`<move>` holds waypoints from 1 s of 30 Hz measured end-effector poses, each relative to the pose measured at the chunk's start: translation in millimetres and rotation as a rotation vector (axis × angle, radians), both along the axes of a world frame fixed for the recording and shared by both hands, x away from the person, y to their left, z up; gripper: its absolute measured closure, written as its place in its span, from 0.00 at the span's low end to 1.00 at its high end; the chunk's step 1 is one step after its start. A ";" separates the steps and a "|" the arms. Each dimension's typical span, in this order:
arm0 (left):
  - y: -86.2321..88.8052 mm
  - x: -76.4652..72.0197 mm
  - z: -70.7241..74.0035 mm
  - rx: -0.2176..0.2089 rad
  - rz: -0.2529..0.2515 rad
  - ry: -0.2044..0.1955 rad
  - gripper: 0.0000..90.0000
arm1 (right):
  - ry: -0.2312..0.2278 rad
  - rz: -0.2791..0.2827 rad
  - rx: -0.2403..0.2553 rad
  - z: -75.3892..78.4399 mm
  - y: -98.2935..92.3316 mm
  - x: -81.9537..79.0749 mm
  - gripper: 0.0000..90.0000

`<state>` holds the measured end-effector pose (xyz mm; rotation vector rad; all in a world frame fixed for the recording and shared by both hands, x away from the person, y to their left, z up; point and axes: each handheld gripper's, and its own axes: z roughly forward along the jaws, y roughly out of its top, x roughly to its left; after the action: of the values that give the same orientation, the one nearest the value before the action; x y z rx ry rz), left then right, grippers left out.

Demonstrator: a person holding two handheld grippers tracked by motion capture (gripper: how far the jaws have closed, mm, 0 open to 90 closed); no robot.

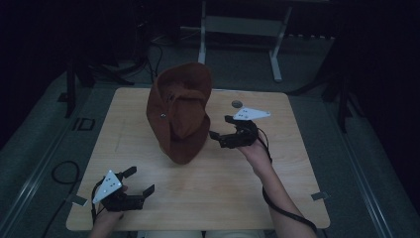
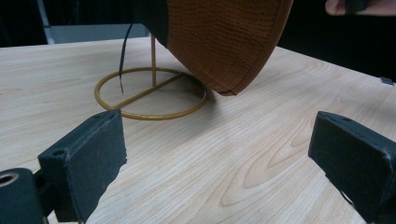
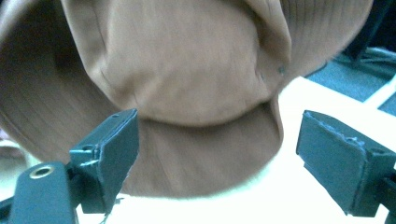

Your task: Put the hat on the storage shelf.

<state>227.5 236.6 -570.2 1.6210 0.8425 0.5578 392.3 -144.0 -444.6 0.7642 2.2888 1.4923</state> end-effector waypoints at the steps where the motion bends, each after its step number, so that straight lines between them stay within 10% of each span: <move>1: -0.1 0.0 0.0 0.000 0.000 -0.002 0.05 | 0.005 0.000 -0.002 -4.7 -2.6 -0.4 0.15; 30: 0.1 0.0 -0.4 0.002 0.003 0.001 0.05 | 0.094 -0.079 -0.060 -99.0 -78.4 -36.0 0.15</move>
<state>227.5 236.8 -570.6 1.6225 0.8456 0.5604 356.3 -222.4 -543.6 0.9138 2.3305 1.3746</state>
